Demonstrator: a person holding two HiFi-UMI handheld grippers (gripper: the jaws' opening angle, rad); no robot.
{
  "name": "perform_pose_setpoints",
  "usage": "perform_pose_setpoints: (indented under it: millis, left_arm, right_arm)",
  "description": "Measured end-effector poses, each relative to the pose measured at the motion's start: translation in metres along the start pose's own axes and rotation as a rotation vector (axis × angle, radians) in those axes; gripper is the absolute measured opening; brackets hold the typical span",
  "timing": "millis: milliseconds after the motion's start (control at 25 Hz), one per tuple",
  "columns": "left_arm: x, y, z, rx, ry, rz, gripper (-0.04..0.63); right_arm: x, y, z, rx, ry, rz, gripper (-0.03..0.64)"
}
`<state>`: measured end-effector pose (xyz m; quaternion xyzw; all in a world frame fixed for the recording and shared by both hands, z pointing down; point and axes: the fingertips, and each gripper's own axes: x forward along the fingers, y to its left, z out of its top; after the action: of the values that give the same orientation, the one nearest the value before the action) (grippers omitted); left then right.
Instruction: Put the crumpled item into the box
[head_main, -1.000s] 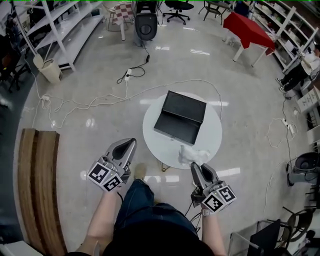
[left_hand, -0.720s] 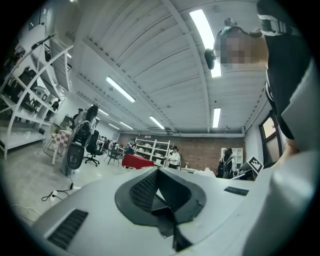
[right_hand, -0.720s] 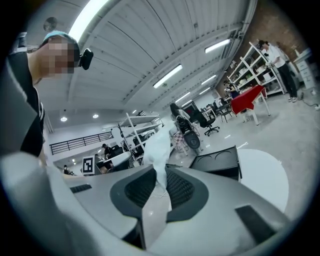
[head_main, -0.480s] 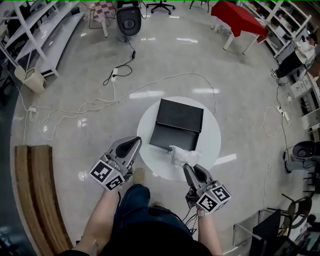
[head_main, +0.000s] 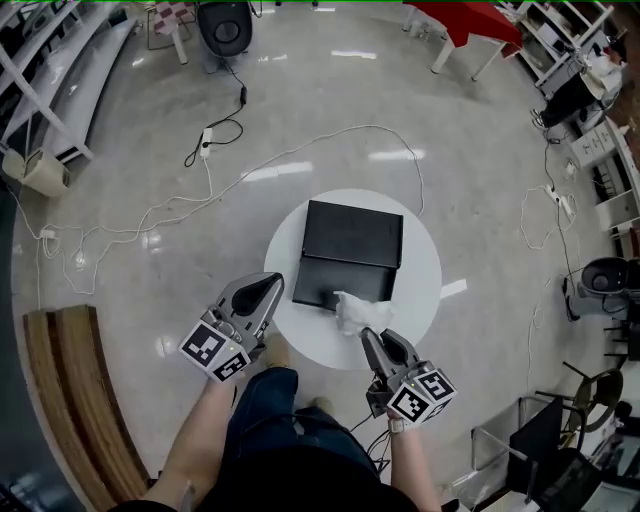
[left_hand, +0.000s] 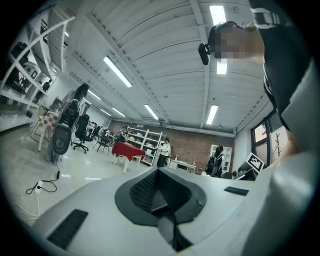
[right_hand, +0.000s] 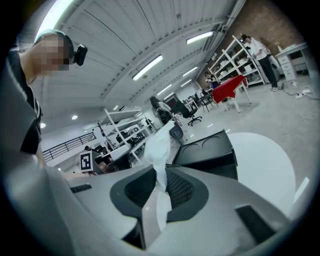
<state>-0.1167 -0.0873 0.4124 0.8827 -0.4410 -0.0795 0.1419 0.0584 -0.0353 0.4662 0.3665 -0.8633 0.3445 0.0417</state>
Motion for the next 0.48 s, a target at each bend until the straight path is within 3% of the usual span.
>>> perform_pose_setpoints:
  millis: [480]
  left_arm:
    - [0.033,0.031,-0.026,-0.003,0.075,-0.092,-0.002]
  right_arm:
    - [0.035,-0.021,-0.01,0.077,0.011,-0.102,0.059]
